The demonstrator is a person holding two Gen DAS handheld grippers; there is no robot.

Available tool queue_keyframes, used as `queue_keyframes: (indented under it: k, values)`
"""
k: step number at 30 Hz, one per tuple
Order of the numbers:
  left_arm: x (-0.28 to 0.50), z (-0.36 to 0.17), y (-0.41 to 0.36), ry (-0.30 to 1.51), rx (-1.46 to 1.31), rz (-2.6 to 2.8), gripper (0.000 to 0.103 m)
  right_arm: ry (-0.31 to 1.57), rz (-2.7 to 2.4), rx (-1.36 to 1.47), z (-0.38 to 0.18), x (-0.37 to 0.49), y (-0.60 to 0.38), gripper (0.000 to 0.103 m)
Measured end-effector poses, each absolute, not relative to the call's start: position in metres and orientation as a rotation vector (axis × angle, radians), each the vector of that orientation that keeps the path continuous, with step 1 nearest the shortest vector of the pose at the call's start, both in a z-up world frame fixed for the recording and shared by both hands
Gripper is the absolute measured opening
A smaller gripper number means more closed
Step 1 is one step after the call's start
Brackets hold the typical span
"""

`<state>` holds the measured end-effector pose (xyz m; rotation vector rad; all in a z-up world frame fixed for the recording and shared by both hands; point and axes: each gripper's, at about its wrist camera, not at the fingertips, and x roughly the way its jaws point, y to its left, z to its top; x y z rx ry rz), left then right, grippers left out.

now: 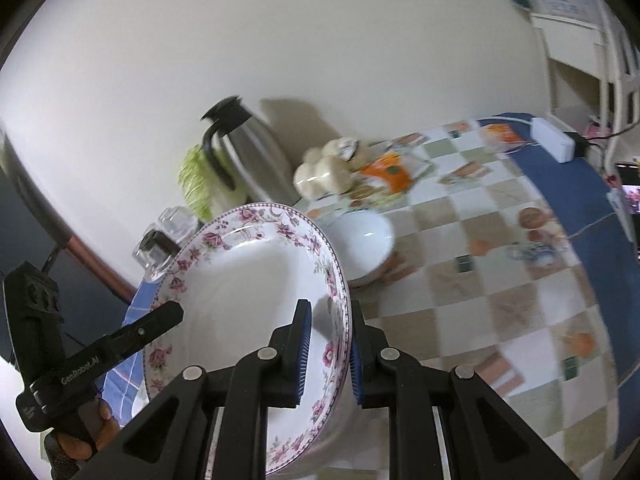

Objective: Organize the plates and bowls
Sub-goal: 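Carry the floral plate over the steel basin and lower it inside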

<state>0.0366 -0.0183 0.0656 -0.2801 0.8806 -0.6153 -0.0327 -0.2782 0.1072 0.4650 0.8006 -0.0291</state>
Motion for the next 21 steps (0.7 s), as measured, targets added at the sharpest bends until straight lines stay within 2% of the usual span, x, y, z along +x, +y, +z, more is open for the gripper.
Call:
queue_keyframes:
  k: [11, 21]
  values:
    - [0.056, 0.031, 0.028, 0.931, -0.395, -0.541, 0.029, 0.873, 0.007, 0.478, 0.073, -0.001, -0.239, 0.018]
    - [0.062, -0.004, 0.017, 1.066, -0.358, -0.504, 0.029, 0.945, -0.001, 0.494, 0.037, 0.001, -0.244, 0.018]
